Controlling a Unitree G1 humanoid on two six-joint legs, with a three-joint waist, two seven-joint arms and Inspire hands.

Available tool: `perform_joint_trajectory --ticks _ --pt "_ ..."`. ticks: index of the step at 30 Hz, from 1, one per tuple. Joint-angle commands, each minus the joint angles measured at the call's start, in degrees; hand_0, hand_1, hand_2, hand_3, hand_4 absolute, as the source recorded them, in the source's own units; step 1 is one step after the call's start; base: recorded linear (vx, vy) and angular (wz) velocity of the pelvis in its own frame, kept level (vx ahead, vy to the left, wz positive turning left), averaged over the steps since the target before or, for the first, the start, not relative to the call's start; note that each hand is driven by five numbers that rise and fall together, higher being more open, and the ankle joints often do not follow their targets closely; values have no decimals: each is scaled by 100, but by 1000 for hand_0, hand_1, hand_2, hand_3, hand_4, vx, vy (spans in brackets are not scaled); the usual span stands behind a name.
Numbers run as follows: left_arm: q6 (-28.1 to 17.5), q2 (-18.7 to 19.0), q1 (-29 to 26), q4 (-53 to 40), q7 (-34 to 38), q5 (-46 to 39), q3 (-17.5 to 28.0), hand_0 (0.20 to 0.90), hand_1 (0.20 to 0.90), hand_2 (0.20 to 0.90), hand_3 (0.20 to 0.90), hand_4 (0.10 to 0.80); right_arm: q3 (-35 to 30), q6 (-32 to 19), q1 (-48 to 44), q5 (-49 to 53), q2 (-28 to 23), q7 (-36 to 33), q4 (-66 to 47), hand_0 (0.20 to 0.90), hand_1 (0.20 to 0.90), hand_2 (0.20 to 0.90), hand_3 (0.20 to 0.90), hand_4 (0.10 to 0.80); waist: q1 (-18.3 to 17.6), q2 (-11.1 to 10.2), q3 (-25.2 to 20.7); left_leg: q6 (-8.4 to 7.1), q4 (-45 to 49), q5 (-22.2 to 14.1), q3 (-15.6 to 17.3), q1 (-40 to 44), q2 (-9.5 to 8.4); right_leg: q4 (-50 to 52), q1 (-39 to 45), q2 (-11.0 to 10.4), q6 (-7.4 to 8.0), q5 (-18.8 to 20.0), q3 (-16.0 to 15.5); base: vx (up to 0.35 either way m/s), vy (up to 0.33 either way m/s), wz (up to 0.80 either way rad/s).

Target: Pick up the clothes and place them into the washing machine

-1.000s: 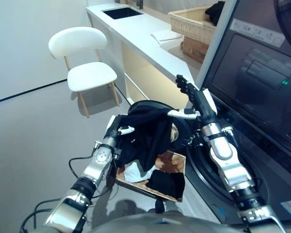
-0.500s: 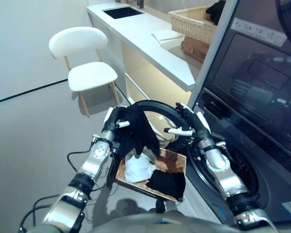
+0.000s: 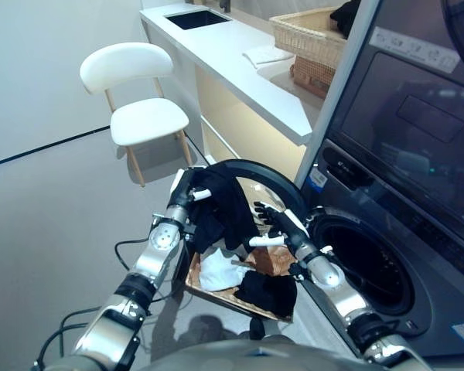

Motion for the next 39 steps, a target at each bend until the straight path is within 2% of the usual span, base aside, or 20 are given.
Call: perform_joint_trajectory --ticks 1,39 --pt "-694 -6 -1085 -255 33 -213 -19 200 200 200 200 300 -62 -468 -758 320 294 -116 6 900 900 900 900 800 178 -93 -415 -359 -39 84 -153 -34 -4 326 417 -70 318 -642 -182 10 6 4" --pt "-600 -422 -1122 -635 -94 -671 -636 200 200 200 200 300 928 -273 -1769 375 962 -256 656 900 900 900 900 800 357 -153 -368 -324 -39 68 -229 -24 -58 291 484 -115 323 -620 -256 1 0 0"
